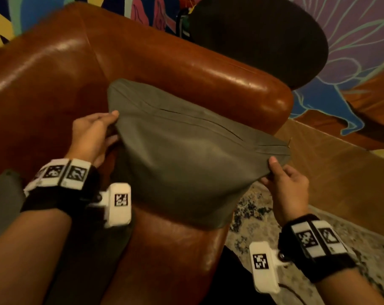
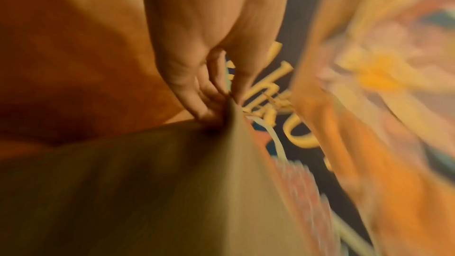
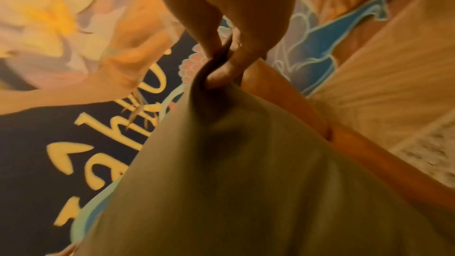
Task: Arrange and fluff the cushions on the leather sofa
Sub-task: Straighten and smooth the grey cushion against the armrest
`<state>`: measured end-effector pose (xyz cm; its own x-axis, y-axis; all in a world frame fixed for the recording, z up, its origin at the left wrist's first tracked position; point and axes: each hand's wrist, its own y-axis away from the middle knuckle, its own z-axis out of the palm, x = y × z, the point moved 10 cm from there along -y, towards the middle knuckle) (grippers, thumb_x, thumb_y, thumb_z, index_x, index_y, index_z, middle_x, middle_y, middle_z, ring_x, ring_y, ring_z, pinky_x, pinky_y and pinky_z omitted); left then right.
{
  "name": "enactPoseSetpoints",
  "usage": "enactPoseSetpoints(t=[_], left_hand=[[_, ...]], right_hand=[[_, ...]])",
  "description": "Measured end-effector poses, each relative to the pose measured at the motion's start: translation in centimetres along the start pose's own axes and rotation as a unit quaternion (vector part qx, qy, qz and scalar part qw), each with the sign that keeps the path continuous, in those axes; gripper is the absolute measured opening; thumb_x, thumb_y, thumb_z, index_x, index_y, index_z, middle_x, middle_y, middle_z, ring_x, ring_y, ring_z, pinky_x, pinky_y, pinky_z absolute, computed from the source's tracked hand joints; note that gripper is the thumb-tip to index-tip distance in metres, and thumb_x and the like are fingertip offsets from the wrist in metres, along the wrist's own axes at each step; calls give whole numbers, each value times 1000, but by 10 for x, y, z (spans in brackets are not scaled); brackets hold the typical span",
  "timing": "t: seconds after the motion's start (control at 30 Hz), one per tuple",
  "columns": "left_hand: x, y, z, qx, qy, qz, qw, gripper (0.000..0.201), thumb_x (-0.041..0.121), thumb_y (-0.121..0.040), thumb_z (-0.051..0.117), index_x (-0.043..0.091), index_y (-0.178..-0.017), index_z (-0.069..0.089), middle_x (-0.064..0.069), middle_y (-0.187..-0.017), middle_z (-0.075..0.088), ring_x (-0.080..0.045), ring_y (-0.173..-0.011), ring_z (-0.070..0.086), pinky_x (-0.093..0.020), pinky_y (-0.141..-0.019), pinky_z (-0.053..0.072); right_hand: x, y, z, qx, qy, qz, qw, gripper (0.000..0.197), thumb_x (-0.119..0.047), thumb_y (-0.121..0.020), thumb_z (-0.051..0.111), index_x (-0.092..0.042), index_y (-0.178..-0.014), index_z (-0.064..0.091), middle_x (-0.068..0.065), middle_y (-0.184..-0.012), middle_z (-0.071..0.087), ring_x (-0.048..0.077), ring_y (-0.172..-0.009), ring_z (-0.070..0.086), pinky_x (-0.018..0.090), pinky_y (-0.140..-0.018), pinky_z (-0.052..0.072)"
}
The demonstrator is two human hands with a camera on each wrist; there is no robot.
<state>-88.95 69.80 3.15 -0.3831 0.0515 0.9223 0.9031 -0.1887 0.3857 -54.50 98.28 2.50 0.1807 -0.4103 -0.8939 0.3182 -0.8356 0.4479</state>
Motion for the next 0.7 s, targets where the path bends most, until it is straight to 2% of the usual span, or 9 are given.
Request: enactPoseSetpoints(t=[0.1, 0.27, 0.33, 0.4, 0.43, 0.53, 0.6, 0.67, 0.7], left_hand=[[-21, 8, 21, -58, 34, -81, 994, 11, 20, -94, 58, 16, -102, 64, -1, -103, 69, -12, -94, 68, -28, -77, 56], [-11, 7, 13, -13, -122, 76, 990, 21, 9, -89, 66, 8, -109, 67, 1, -89, 68, -5, -77, 67, -16, -68, 55], [-18, 2, 2, 6, -135, 86, 987, 16, 14, -85, 71, 10, -100, 69, 2, -84, 68, -3, -71, 67, -23, -73, 58], [-33, -3, -8, 57, -174, 74, 980, 25, 29, -77, 78, 13, -90, 66, -5, -85, 69, -17, -79, 69, -39, -83, 57], [-36, -5, -12, 94, -192, 69, 974, 34, 36, -74, 79, 13, -93, 64, -7, -90, 68, -24, -87, 69, -38, -85, 55], [-8, 24, 2, 193, -232, 154, 941, 51, 38, -86, 67, 6, -123, 51, -14, -120, 53, -31, -113, 54, -28, -93, 39], [23, 68, 42, 162, -323, 313, 878, 46, 35, -97, 50, 5, -132, 49, -19, -134, 47, -33, -125, 44, -32, -103, 28], [11, 115, 105, -13, -405, 468, 785, 46, 31, -102, 35, 5, -138, 47, -18, -142, 47, -32, -134, 39, -39, -111, 24], [-11, 132, 129, -112, -448, 504, 730, 49, 32, -103, 28, 6, -143, 42, -15, -147, 44, -29, -139, 35, -44, -114, 24]], right_hand=[[21, 2, 12, -26, 20, 69, 997, 23, -32, -102, 48, -16, -108, 63, 7, -118, 69, 21, -104, 68, 39, -94, 54], [20, 9, 2, -24, 59, 7, 998, 23, -16, -98, 57, -12, -119, 64, 4, -117, 71, 19, -104, 69, 39, -91, 55], [32, 4, 6, -31, 46, 29, 998, 20, -15, -96, 59, -14, -115, 66, 2, -114, 72, 19, -104, 69, 38, -91, 54], [53, -7, 9, -14, 44, 73, 996, 12, -17, -93, 64, -16, -105, 67, 3, -111, 71, 25, -108, 67, 42, -95, 53], [56, -13, 8, 8, 46, 78, 996, 15, -19, -90, 69, -16, -104, 67, 5, -113, 70, 28, -111, 65, 45, -98, 52], [27, -18, -5, 111, 156, -3, 982, 69, -25, -85, 74, -11, -144, 41, 12, -147, 45, 30, -134, 46, 47, -115, 36], [-22, 14, 23, 109, 374, -177, 904, 78, -27, -92, 64, -17, -156, 21, 7, -162, 21, 27, -150, 19, 45, -123, 14], [-30, 61, 101, -33, 534, -385, 752, 59, -30, -101, 44, -20, -156, 24, 3, -165, 16, 24, -151, 3, 48, -121, 3], [-11, 74, 133, -109, 575, -427, 689, 54, -31, -102, 36, -19, -154, 28, 3, -164, 19, 23, -150, 4, 52, -121, 7]])
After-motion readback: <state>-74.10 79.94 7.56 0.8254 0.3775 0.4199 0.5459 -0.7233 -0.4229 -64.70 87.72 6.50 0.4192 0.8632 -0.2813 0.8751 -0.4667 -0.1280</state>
